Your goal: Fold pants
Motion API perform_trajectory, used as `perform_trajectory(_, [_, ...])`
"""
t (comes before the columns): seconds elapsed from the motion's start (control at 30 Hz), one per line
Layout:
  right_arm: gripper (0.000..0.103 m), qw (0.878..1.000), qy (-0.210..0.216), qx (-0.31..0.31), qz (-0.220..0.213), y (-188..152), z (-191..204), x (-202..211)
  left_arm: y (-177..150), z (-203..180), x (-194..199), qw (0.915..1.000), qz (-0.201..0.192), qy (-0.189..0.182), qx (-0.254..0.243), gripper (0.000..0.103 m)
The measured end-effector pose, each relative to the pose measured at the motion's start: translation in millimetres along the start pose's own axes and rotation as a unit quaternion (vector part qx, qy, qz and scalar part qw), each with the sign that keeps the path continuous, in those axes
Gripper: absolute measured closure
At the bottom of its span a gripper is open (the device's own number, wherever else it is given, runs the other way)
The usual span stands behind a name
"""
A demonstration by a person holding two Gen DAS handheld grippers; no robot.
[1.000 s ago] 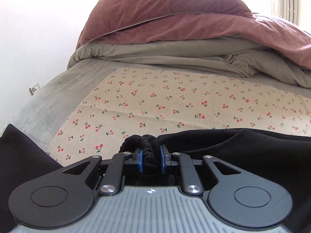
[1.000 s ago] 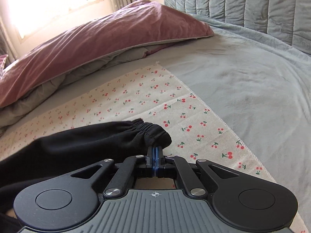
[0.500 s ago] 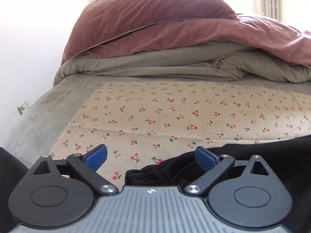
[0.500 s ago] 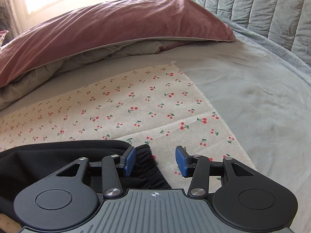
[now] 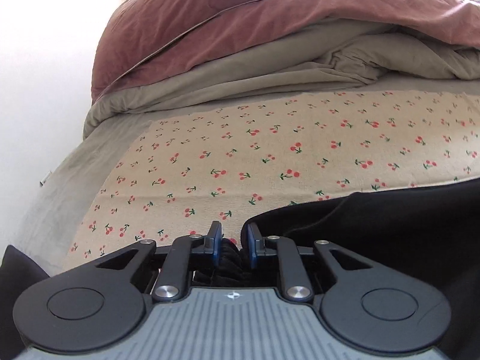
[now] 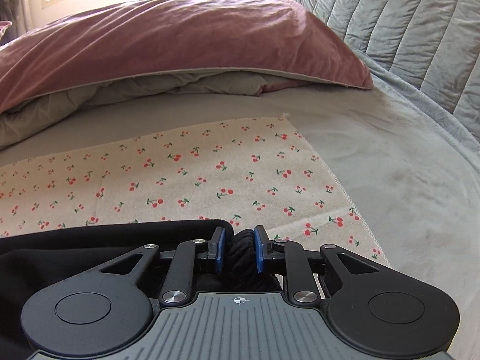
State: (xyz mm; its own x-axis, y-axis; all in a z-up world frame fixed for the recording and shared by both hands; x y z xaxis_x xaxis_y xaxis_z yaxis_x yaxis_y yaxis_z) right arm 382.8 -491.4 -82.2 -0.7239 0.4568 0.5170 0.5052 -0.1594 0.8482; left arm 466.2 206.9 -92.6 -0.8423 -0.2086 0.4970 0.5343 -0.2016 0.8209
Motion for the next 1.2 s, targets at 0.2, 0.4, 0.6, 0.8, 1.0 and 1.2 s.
perform_trajectory(0.2, [0.086, 0.999, -0.031, 0.013, -0.032, 27, 2, 22, 20, 11, 26, 0.9993, -0.026, 0.027, 0.008, 0.102])
perform_trajectory(0.4, [0.086, 0.97, 0.051, -0.074, -0.224, 134, -6, 140, 68, 70, 102, 0.9876, -0.112, 0.027, 0.107, 0.103])
perform_trajectory(0.6, [0.085, 0.951, 0.133, -0.034, -0.278, 77, -42, 222, -4, 96, 179, 0.9873, -0.133, -0.017, 0.085, 0.103])
perform_trajectory(0.8, [0.085, 0.984, 0.154, 0.0, -0.088, -127, -77, 194, -94, 79, 210, 0.9941, -0.086, -0.051, 0.041, 0.103])
perform_trajectory(1.0, [0.085, 0.979, 0.169, -0.054, -0.097, -157, -104, 235, -108, 90, 227, 0.9938, -0.083, -0.058, 0.045, 0.103])
perform_trajectory(1.2, [0.081, 0.983, 0.152, -0.071, -0.069, -162, -118, 241, -138, 91, 229, 0.9915, -0.019, -0.107, 0.072, 0.099])
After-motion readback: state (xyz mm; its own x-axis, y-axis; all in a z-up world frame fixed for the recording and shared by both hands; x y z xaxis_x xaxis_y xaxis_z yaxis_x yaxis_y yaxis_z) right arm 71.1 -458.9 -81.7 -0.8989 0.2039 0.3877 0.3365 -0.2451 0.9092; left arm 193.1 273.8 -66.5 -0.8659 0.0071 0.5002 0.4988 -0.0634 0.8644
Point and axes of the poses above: each gripper's, at about its wrist camera, not at the fingertips, and x roughly against the way its jaws point, z to its left, y to its top, the point moved 9 cm from there along -x, roughly the way its jaws point, and after that the axes turned 13 degrees about -z, right-handed, at the moved point
